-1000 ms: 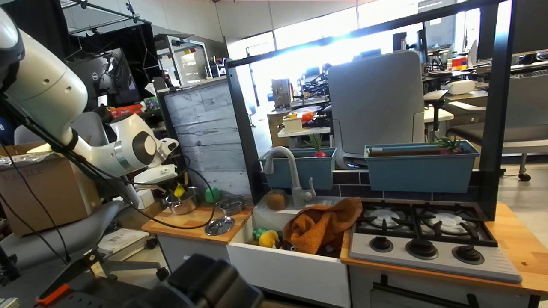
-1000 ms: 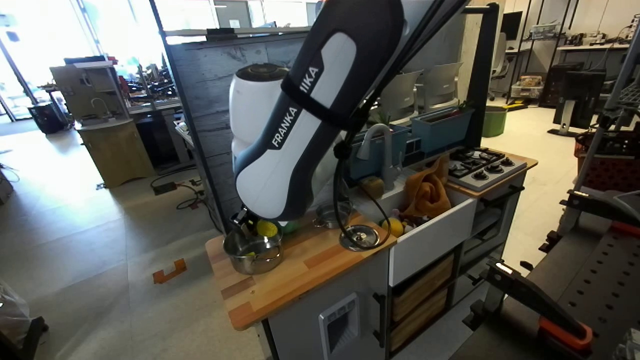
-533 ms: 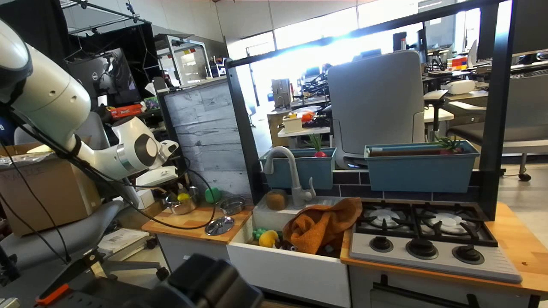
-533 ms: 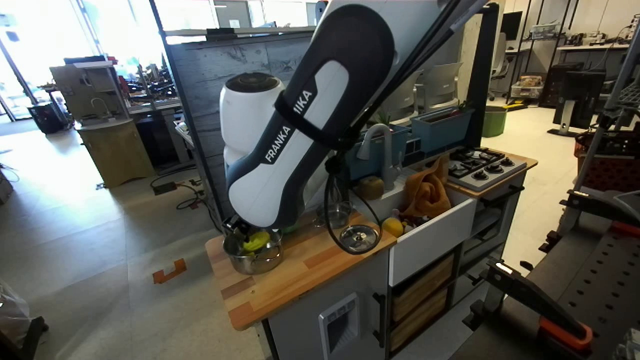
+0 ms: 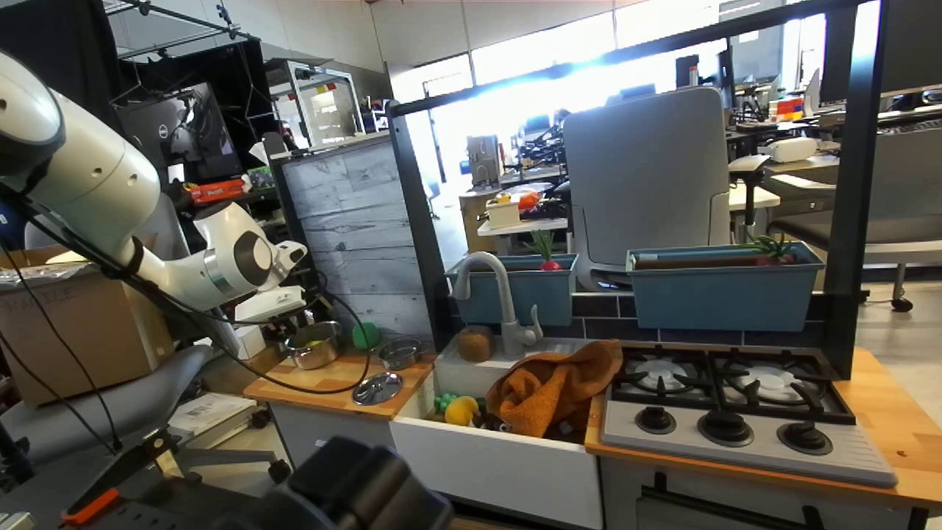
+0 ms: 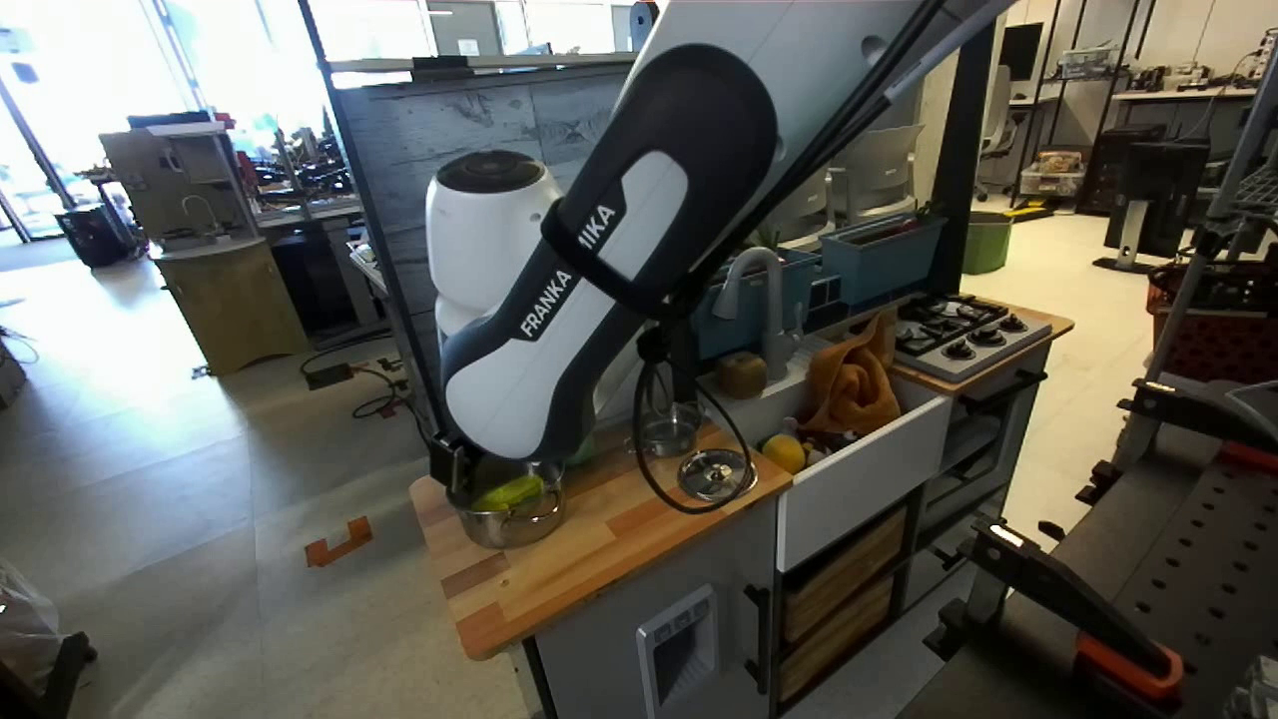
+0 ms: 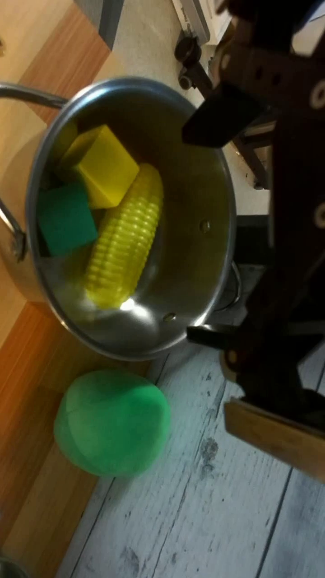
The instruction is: Place the yellow cob of maize inside the silver pot on the left
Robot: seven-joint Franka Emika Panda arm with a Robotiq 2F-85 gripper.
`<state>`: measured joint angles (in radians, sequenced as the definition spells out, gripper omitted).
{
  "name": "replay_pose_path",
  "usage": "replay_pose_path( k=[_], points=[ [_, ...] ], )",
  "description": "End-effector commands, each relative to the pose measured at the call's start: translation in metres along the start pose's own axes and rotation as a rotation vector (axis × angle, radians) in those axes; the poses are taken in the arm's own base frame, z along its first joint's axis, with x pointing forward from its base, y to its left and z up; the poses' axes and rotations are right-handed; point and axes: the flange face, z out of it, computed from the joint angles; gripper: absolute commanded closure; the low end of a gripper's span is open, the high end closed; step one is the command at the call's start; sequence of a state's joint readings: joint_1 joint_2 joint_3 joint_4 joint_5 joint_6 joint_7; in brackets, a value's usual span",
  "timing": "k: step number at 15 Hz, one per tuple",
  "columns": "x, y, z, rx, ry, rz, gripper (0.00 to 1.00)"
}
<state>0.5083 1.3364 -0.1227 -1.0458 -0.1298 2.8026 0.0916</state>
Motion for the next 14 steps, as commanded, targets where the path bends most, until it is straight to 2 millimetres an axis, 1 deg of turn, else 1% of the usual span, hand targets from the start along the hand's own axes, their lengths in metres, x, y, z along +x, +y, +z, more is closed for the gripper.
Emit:
replay_pose_path(
  k=[1, 2, 3, 14],
  points=[
    [0.0078, -0.0024, 0.0029, -0.022, -0.002, 0.004, 0.0],
    [0.0087, -0.0023, 0.0028, -0.024, -0.001, 0.01, 0.0],
    [0.0026, -0.0008, 0.0007, -0.001, 0.003, 0.007, 0.0],
    [0.0008, -0.0007, 0.0021, -0.001, -0.002, 0.008, 0.0]
  ],
)
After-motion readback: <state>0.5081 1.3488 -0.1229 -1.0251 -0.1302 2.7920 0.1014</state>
